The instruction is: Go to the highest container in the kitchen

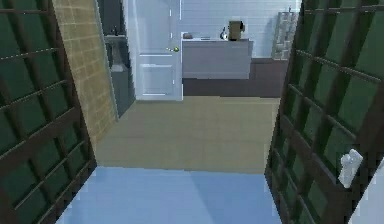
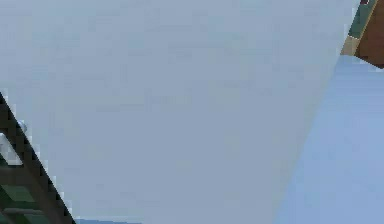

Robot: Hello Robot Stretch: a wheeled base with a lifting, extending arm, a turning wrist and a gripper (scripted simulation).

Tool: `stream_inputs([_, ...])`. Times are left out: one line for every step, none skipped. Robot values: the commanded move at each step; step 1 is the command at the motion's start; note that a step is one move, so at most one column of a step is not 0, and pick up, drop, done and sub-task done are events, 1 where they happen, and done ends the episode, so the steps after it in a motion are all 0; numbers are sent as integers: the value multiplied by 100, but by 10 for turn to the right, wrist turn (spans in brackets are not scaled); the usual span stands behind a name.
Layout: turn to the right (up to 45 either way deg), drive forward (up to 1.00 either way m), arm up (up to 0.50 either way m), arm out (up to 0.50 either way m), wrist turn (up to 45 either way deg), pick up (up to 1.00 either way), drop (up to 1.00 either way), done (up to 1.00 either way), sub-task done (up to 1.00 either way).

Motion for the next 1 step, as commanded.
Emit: stream_inputs([30, 0, 0, 0, 0, 0, 0, 0, 0])
